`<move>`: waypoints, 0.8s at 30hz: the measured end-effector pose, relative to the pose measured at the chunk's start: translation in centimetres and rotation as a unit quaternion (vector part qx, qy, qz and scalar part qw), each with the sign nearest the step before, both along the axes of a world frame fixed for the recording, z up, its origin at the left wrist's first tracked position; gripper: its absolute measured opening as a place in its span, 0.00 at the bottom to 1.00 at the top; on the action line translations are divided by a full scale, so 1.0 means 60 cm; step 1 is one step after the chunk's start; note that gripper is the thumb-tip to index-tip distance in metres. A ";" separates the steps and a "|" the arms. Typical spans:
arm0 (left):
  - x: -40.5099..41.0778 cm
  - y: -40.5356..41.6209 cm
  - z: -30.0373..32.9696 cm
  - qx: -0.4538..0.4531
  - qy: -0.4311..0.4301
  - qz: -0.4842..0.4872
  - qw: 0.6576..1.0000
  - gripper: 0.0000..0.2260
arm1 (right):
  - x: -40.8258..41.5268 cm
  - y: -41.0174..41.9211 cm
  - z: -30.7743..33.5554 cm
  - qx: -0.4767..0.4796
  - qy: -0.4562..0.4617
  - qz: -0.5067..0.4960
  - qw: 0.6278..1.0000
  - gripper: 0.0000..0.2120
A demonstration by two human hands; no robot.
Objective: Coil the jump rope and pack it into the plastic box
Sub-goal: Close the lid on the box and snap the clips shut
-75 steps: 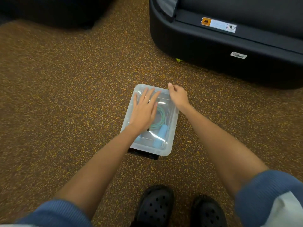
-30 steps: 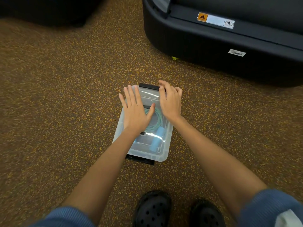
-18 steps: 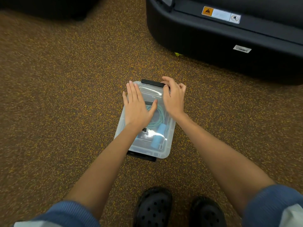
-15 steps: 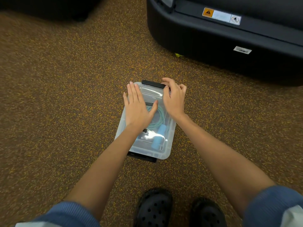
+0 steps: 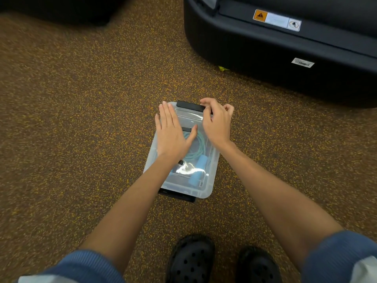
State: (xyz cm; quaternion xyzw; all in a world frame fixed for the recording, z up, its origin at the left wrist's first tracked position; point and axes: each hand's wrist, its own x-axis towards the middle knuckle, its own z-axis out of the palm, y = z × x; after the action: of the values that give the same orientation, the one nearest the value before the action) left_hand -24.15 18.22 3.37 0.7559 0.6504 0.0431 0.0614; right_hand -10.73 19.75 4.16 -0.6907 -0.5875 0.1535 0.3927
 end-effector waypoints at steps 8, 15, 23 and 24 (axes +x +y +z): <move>-0.005 0.001 0.005 -0.005 -0.007 -0.020 1.000 0.33 | -0.014 -0.007 -0.009 -0.014 -0.129 0.039 0.991 0.15; -0.024 -0.017 0.025 -0.046 -0.023 -0.023 0.998 0.24 | -0.035 -0.038 -0.010 -0.081 -0.241 0.099 0.962 0.24; -0.058 -0.103 0.044 -0.095 -0.025 -0.006 0.995 0.24 | -0.064 -0.107 -0.011 -0.115 -0.267 0.166 0.942 0.27; -0.061 -0.117 0.046 -0.099 -0.039 0.005 0.994 0.24 | -0.067 -0.116 -0.010 -0.112 -0.276 0.177 0.938 0.27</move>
State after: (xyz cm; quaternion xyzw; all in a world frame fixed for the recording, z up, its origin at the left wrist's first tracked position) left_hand -27.81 11.22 6.14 0.7407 0.6523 0.0085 0.1607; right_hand -14.74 12.77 3.54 -0.6305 -0.7643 0.0891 0.1017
